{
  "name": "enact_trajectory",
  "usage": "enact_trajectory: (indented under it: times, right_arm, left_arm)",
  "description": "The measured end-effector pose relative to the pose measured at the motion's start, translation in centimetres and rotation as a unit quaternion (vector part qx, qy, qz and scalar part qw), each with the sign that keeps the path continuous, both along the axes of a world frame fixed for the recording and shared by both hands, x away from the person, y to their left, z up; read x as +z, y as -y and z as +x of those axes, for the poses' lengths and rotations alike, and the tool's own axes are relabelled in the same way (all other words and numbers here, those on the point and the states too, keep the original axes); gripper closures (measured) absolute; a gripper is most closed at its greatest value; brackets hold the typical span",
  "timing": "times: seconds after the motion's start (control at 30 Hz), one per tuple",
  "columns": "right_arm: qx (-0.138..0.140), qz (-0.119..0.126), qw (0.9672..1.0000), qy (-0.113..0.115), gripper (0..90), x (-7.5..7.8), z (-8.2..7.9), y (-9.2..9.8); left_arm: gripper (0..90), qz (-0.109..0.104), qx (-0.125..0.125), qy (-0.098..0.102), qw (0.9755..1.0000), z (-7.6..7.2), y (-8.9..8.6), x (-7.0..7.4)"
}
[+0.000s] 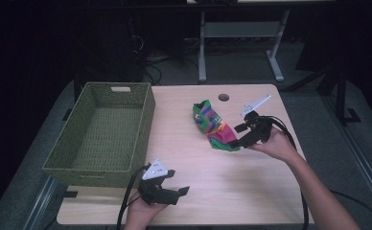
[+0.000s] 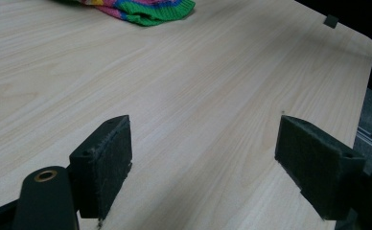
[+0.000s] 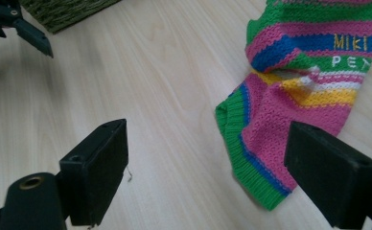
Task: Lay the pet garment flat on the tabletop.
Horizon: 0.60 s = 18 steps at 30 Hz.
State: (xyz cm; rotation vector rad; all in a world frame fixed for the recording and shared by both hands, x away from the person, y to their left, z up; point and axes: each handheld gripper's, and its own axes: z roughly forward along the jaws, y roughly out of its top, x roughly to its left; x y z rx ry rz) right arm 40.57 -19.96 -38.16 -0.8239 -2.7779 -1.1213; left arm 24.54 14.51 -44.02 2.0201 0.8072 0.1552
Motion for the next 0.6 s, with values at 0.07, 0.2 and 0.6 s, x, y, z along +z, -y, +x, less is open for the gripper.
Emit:
enact_trajectory:
  times: [0.07, 0.2, 0.6]
  right_arm:
    - [0.001, -0.001, 1.0, 0.001, 15.0, 0.0, 0.2, -0.1]
    - [0.001, -0.007, 1.0, 0.001, 15.0, 0.3, 1.2, -0.8]
    - [0.003, -0.021, 0.9998, 0.003, 15.0, 0.7, 2.9, -2.8]
  left_arm:
    - [19.9, 0.0, 0.0, 0.001, 1.0, 0.0, 0.0, 0.0]
    - [19.9, -0.001, 0.0, 0.001, 1.0, 0.1, 0.0, 0.0]
    - [19.9, -0.002, -0.001, 0.003, 1.0, 0.0, 0.1, 0.1]
